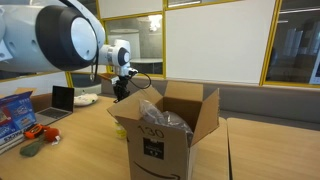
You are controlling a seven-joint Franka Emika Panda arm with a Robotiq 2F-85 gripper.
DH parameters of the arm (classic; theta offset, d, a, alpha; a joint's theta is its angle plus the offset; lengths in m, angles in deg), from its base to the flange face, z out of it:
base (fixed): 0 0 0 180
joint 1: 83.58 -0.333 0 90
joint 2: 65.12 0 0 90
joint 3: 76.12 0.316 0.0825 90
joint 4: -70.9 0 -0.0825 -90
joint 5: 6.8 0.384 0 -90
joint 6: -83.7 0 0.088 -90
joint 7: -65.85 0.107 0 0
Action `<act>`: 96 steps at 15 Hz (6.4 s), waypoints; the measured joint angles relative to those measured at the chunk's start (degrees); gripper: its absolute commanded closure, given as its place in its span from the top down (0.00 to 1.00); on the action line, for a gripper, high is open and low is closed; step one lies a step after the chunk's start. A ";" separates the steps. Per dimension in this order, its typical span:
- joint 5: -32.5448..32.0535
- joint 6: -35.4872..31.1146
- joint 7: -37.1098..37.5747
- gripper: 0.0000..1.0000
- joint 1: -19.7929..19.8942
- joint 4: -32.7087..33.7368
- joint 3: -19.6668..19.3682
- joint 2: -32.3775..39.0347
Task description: Put the objects on the table in the box
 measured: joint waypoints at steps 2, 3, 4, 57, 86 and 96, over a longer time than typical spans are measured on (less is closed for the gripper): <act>0.00 0.00 0.04 0.14 0.00 0.00 0.00 0.00; 0.00 0.00 0.06 0.14 0.00 0.00 0.00 0.00; 0.00 0.00 0.08 0.14 0.00 0.00 0.00 0.00; -14.87 4.59 26.22 0.15 16.91 -57.12 -1.53 -73.80; -16.70 -20.05 22.18 1.00 19.51 -54.61 -7.97 -41.46; -13.30 -20.04 18.41 1.00 16.89 -55.01 -8.12 -39.76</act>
